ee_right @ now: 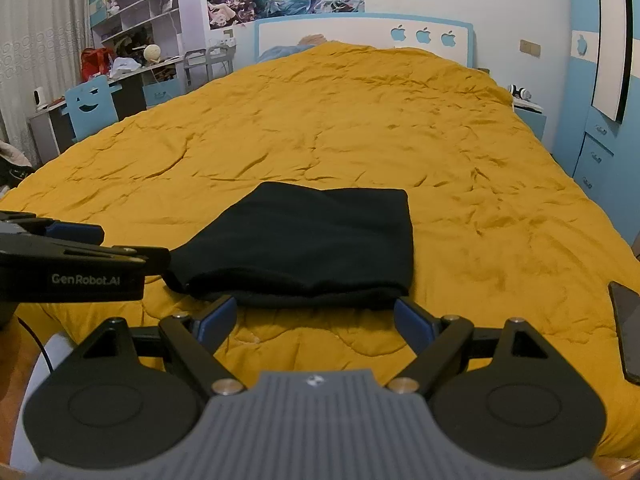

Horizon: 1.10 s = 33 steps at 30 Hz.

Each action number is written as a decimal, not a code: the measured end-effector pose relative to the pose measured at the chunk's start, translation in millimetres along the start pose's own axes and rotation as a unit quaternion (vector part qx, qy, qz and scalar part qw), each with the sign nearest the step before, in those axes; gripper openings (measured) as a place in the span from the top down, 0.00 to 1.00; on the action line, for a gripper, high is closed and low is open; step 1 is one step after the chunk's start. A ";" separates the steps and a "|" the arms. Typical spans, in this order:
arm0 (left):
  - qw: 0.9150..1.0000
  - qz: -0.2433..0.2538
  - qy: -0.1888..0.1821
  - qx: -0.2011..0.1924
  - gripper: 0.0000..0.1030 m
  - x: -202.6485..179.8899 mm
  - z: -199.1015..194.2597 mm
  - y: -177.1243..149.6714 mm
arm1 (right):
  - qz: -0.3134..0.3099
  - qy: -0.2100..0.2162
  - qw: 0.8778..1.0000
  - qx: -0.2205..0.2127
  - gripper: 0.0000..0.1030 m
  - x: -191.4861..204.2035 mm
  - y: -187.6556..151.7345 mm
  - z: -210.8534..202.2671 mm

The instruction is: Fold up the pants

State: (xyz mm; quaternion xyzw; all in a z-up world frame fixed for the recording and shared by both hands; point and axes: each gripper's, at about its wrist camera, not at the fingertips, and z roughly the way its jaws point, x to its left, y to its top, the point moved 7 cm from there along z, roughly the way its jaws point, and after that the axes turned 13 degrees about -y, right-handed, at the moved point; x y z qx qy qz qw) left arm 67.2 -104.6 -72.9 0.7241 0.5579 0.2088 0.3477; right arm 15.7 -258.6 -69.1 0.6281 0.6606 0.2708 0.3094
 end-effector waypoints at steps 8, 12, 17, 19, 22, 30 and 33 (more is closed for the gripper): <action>1.000 0.002 -0.002 0.000 0.10 -1.5 -0.3 -0.1 | 0.002 0.003 1.000 0.001 0.20 -0.2 -0.9 0.7; 1.000 0.002 -0.003 0.000 0.10 -2.1 -1.0 0.2 | 0.002 0.004 1.000 -0.001 0.20 -0.1 -0.6 0.4; 1.000 0.003 -0.004 0.000 0.10 -2.7 -1.8 0.3 | 0.001 0.005 1.000 -0.003 0.20 -0.1 -0.6 0.3; 1.000 0.002 -0.004 -0.001 0.10 -3.0 -2.2 0.8 | 0.000 0.006 1.000 -0.004 0.20 0.7 -0.5 -0.1; 1.000 0.003 -0.005 -0.001 0.10 -2.8 -2.2 0.7 | -0.002 0.007 1.000 -0.005 0.20 0.7 -0.6 -0.3; 1.000 0.004 -0.006 0.000 0.10 -3.3 -2.3 1.3 | -0.002 0.008 1.000 -0.006 0.20 0.7 0.0 -0.4; 1.000 0.004 -0.006 0.000 0.10 -3.3 -2.3 1.2 | -0.002 0.008 1.000 -0.006 0.20 0.9 0.0 -0.5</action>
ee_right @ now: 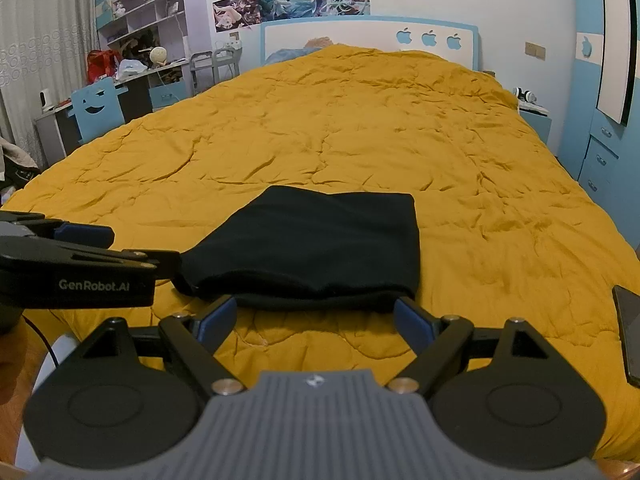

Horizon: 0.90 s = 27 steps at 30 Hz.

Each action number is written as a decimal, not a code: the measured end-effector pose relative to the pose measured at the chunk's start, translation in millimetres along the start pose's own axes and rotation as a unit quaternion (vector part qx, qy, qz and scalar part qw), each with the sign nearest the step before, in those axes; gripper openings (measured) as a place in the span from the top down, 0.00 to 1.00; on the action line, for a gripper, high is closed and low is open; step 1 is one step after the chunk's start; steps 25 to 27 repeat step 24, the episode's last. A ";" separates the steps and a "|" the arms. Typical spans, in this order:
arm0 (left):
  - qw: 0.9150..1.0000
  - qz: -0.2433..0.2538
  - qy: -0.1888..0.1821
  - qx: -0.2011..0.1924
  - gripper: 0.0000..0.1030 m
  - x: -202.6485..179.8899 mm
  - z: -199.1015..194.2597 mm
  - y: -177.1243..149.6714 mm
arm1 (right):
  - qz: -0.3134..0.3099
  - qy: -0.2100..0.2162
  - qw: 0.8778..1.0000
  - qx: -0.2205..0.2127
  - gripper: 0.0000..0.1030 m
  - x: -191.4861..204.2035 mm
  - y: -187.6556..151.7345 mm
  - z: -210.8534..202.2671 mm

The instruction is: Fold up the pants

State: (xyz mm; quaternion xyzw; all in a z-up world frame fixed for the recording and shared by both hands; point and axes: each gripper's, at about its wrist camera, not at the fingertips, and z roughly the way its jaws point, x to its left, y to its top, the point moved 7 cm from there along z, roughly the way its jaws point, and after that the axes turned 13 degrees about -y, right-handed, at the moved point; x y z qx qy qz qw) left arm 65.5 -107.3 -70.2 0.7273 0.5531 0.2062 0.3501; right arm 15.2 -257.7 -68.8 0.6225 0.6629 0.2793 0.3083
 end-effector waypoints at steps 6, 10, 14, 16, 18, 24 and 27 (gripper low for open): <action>1.000 0.001 -0.001 0.001 0.10 -0.7 -0.3 0.3 | 0.000 0.000 1.000 0.000 0.20 0.2 0.0 -0.1; 1.000 0.002 -0.001 0.001 0.10 -1.6 -0.7 1.4 | 0.001 0.001 1.000 0.001 0.20 -0.5 -0.1 0.4; 1.000 0.004 -0.001 -0.001 0.10 -2.2 -1.4 2.4 | 0.000 0.003 1.000 0.003 0.20 -1.5 -0.1 2.3; 1.000 0.001 -0.003 0.000 0.10 -2.3 -1.6 2.2 | 0.000 0.004 1.000 0.003 0.20 -1.4 -0.1 2.9; 1.000 0.001 -0.003 0.000 0.10 -1.8 -1.6 2.0 | 0.000 0.004 1.000 0.003 0.20 -1.8 -0.1 3.0; 1.000 0.002 -0.007 -0.002 0.10 -1.8 -0.3 2.1 | 0.000 0.005 1.000 0.005 0.20 -2.3 -0.3 4.1; 1.000 0.002 -0.007 -0.002 0.10 -1.8 -0.3 2.1 | 0.000 0.005 1.000 0.005 0.20 -2.3 -0.3 4.1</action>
